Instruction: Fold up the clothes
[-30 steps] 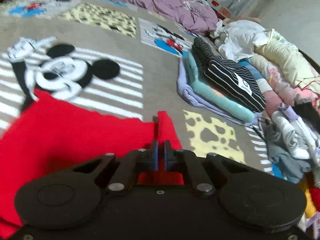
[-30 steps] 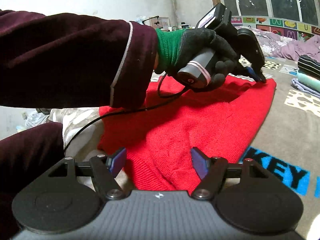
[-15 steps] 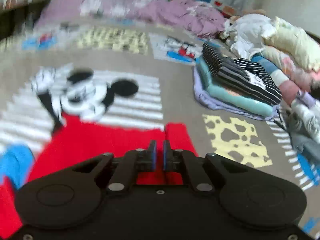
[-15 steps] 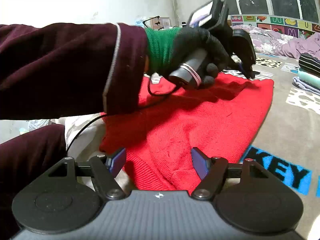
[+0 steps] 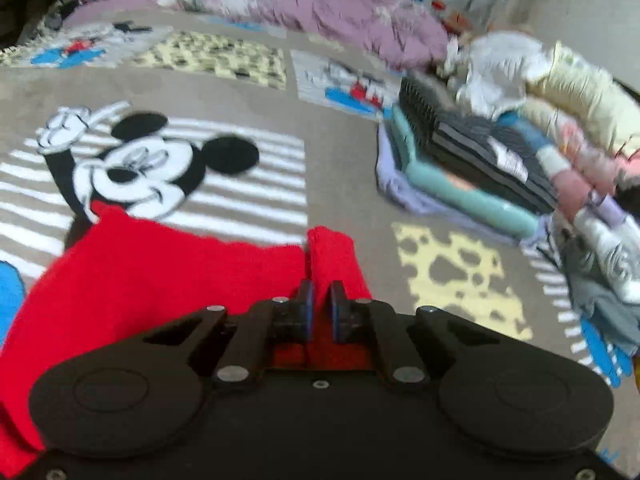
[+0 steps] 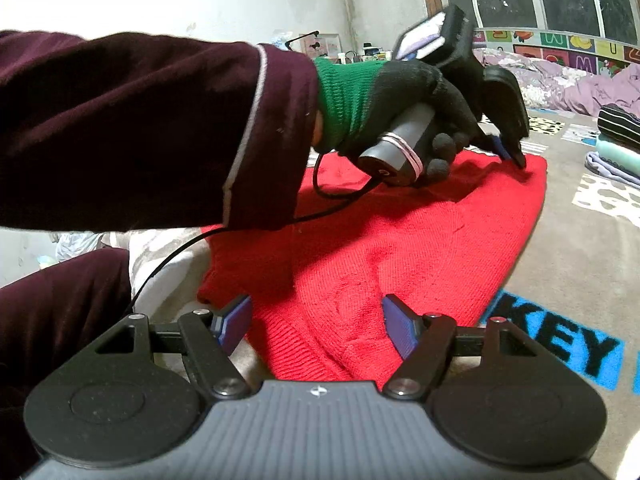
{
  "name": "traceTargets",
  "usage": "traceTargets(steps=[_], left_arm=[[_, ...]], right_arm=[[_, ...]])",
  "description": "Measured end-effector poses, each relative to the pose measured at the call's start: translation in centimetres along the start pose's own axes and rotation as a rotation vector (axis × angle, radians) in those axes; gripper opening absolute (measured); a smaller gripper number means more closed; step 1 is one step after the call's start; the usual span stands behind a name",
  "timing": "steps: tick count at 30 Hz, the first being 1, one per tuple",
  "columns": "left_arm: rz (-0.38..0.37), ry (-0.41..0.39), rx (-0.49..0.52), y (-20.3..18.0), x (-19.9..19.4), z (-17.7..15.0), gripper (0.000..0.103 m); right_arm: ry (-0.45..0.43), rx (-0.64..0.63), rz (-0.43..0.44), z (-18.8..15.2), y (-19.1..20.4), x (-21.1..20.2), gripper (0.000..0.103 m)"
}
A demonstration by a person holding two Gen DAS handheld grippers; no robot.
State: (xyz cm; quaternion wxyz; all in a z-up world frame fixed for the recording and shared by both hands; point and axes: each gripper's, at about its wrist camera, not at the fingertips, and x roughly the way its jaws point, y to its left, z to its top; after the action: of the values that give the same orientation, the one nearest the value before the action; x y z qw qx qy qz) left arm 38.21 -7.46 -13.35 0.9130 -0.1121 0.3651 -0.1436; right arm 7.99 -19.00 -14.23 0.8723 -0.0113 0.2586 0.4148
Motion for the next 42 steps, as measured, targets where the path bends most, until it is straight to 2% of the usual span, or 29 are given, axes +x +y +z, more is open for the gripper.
traceTargets(steps=[1, 2, 3, 5, 10, 13, 16, 18, 20, 23, 29, 31, 33, 37, 42], left_arm=[[0.005, 0.003, 0.006, -0.1, 0.1, 0.0, 0.006], [0.044, 0.030, 0.014, -0.2, 0.7, 0.0, 0.008], [0.071, 0.046, 0.039, -0.3, 1.1, -0.1, 0.014], [0.109, 0.059, 0.093, -0.9, 1.4, -0.2, 0.014], [0.192, -0.014, 0.255, -3.3, -0.3, 0.1, 0.019], [0.171, -0.039, 0.294, -4.0, -0.3, 0.8, 0.019], [0.137, 0.006, 0.301, -4.0, 1.5, 1.1, 0.019], [0.164, 0.100, 0.303, -3.3, 3.9, 0.3, 0.020], [0.136, 0.088, 0.234, -2.2, 3.7, 0.6, 0.023], [0.099, 0.005, 0.182, -1.7, 0.7, 1.3, 0.023], [0.126, -0.100, 0.072, 2.5, -8.4, 0.0, 0.026], [0.139, -0.124, 0.005, 4.6, -11.6, -1.2, 0.031], [0.146, -0.140, -0.068, 6.6, -14.6, -2.8, 0.045], [0.152, -0.155, -0.202, 10.1, -19.3, -6.6, 0.046], [0.104, -0.159, -0.402, 13.6, -21.6, -9.9, 0.046]], right_arm=[[0.000, 0.001, 0.000, 0.0, 0.0, 0.0, 0.072], [0.000, 0.001, 0.000, 0.0, 0.0, 0.0, 0.072], [0.000, 0.000, 0.000, 0.0, 0.0, 0.1, 0.072], [0.001, 0.000, -0.001, 0.0, 0.0, 0.1, 0.072], [0.002, 0.003, 0.000, 0.1, 0.0, 0.1, 0.072], [0.003, 0.004, 0.001, 0.1, 0.0, 0.2, 0.072], [0.004, 0.005, 0.002, 0.0, -0.1, 0.2, 0.072], [0.004, 0.006, 0.002, 0.0, -0.1, 0.2, 0.072], [0.005, 0.006, 0.003, 0.0, -0.1, 0.2, 0.072], [0.007, 0.019, 0.017, 0.0, -0.3, 0.2, 0.074], [0.000, 0.023, 0.018, 0.0, -0.2, 0.2, 0.074], [-0.008, 0.036, 0.021, 0.0, -0.3, 0.0, 0.074], [-0.018, 0.036, 0.018, 0.1, -0.3, -0.5, 0.074], [-0.058, 0.012, 0.000, 0.3, 0.3, -1.5, 0.074], [-0.068, -0.002, -0.047, -0.2, 0.7, -2.0, 0.074]])
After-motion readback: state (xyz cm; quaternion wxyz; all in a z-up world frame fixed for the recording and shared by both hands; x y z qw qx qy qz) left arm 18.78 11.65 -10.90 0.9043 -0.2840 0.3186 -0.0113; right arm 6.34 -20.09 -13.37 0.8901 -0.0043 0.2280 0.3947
